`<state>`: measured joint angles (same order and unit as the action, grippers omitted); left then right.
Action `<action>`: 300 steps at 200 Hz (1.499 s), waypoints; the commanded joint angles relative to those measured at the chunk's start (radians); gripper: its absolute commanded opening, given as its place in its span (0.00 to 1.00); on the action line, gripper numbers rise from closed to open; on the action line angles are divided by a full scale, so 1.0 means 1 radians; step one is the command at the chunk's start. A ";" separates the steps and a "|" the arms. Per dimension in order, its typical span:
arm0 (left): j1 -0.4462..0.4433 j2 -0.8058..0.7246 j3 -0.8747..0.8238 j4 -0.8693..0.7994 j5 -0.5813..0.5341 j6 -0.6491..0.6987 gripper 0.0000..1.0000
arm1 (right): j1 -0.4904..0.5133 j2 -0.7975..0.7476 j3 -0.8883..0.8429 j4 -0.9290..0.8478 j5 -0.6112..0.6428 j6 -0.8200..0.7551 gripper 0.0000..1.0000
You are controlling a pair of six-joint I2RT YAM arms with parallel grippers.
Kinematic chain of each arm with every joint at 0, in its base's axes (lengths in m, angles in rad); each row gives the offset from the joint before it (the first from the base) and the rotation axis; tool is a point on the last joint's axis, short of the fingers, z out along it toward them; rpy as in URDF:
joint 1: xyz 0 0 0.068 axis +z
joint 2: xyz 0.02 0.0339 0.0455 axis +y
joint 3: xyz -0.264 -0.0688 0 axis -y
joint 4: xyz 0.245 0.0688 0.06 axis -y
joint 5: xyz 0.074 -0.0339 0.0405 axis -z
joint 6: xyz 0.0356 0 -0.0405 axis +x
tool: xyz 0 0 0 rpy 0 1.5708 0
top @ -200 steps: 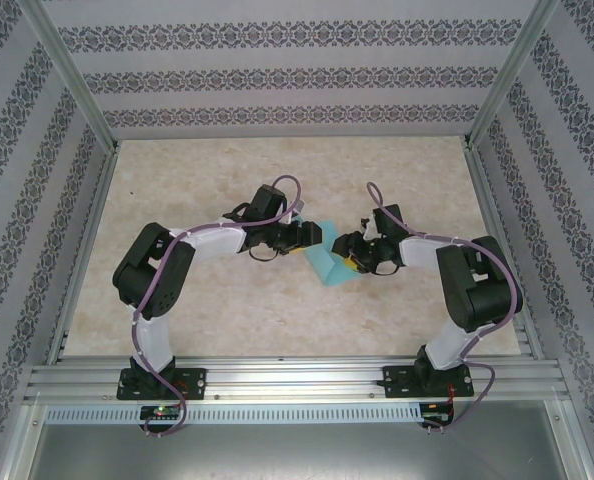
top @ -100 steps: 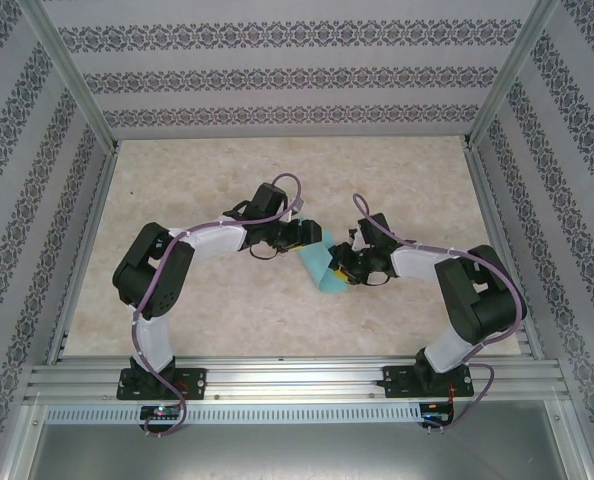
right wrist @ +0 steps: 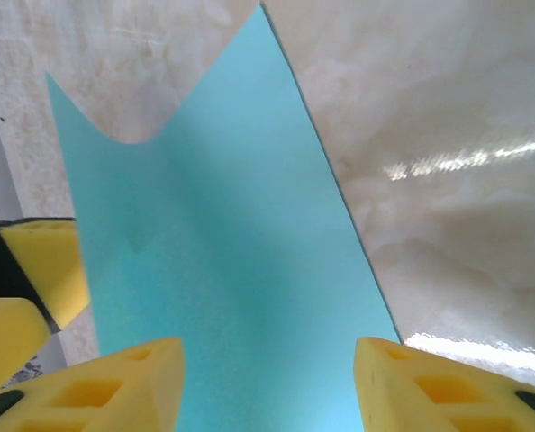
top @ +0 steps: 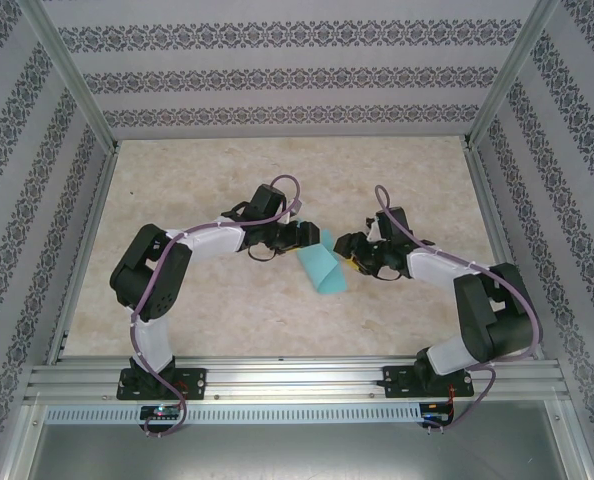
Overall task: Fold a paper plane with a square sheet of paper (fold left side to right side)
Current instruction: First fold in half a square sheet of paper at the center of the table.
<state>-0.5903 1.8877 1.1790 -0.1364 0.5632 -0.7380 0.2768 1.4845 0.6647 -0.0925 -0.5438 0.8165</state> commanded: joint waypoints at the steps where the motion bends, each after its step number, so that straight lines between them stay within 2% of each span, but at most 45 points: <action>1: -0.008 -0.046 -0.016 -0.007 -0.005 0.024 0.71 | -0.036 -0.047 -0.028 0.048 -0.065 -0.033 0.53; 27: -0.008 -0.050 -0.022 -0.002 -0.005 0.022 0.71 | -0.064 -0.064 -0.045 0.138 -0.175 -0.033 0.54; 55: -0.008 -0.048 -0.025 0.006 -0.004 0.019 0.71 | -0.060 -0.002 -0.018 0.168 -0.289 -0.026 0.53; 89: -0.008 -0.047 -0.030 0.012 -0.005 0.016 0.71 | -0.056 0.064 -0.018 0.292 -0.343 0.057 0.51; 119: -0.009 -0.046 -0.035 0.017 -0.005 0.012 0.71 | -0.051 0.104 -0.011 0.350 -0.388 0.097 0.45; 249: -0.008 -0.037 -0.028 0.024 -0.003 0.001 0.71 | 0.029 0.129 -0.034 0.294 -0.372 0.066 0.39; 276: -0.008 -0.038 -0.024 0.020 -0.003 0.003 0.71 | 0.033 0.130 -0.035 0.273 -0.359 0.059 0.32; 300: -0.008 -0.048 -0.025 0.020 -0.003 0.002 0.71 | 0.033 0.112 -0.035 0.230 -0.334 0.039 0.20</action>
<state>-0.5903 1.8790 1.1564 -0.1356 0.5632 -0.7387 0.3016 1.6020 0.6346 0.1753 -0.9096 0.8875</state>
